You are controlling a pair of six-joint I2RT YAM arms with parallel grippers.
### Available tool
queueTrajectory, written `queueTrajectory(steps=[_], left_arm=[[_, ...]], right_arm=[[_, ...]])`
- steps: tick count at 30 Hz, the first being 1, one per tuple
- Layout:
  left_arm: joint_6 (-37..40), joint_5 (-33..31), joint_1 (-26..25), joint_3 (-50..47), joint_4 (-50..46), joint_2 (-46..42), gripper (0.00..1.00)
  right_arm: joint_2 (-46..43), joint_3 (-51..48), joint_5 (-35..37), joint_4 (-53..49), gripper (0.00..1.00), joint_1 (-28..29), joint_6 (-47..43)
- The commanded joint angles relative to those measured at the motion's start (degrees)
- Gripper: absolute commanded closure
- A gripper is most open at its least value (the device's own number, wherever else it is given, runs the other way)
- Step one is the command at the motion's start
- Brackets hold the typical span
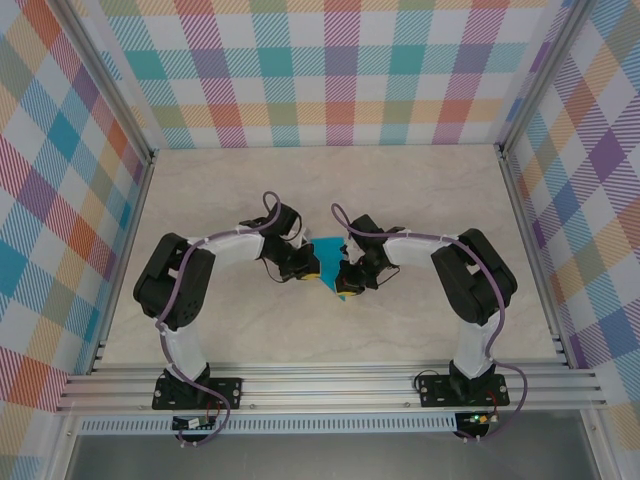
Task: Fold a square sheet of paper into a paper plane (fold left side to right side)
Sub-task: Third fold the triangle at the center of the table.
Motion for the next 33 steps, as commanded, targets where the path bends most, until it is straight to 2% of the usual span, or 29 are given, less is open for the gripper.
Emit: queueTrajectory(steps=[1, 10, 21, 33], left_arm=[[-1.72, 2.99, -1.91, 0.52, 1.91, 1.52, 1.0], [-1.77, 2.61, -2.5, 2.89, 2.26, 5.27, 1.0], [-1.98, 4.71, -3.02, 3.63, 3.04, 5.45, 1.0], [-0.42, 3.91, -3.64, 4.82, 0.65, 8.06, 1.0]], right_arm=[[3.5, -2.76, 5.6, -3.86, 1.0, 0.14, 0.05], [3.48, -2.63, 5.26, -3.77, 1.0, 0.1, -0.22], [3.77, -2.54, 4.86, -3.6, 1.0, 0.08, -0.22], [3.89, -2.37, 5.39, -4.08, 1.0, 0.1, -0.24]])
